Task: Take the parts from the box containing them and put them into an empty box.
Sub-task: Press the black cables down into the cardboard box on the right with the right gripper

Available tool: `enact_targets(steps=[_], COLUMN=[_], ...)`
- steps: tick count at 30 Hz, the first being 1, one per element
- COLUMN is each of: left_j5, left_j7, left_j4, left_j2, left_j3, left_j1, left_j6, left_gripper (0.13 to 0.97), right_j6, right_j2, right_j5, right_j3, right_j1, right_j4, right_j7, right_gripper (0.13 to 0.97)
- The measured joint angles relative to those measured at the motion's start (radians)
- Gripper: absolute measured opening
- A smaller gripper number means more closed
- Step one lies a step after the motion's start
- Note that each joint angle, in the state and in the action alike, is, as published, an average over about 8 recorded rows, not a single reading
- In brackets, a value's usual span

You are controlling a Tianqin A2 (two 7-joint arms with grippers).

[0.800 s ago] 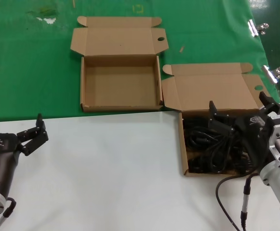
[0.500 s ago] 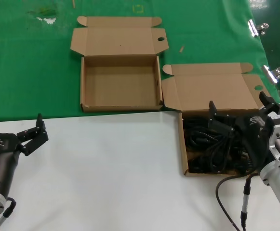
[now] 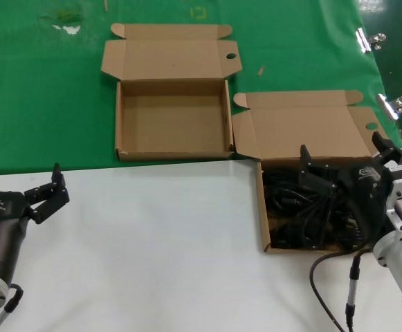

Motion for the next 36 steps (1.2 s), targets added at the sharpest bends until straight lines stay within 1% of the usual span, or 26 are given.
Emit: enact_targets(steps=[36], left_j5=[0.000], left_j7=[0.000], left_j4=[0.000], left_j2=[0.000], left_j3=[0.000], left_j1=[0.000], left_j6=[0.000], left_gripper=[0.966], right_j6=[0.000], right_j2=[0.000], right_j5=[0.000], right_j3=[0.000], right_j1=[0.000], right_j4=[0.000], right_j7=[0.000], right_gripper=[0.966])
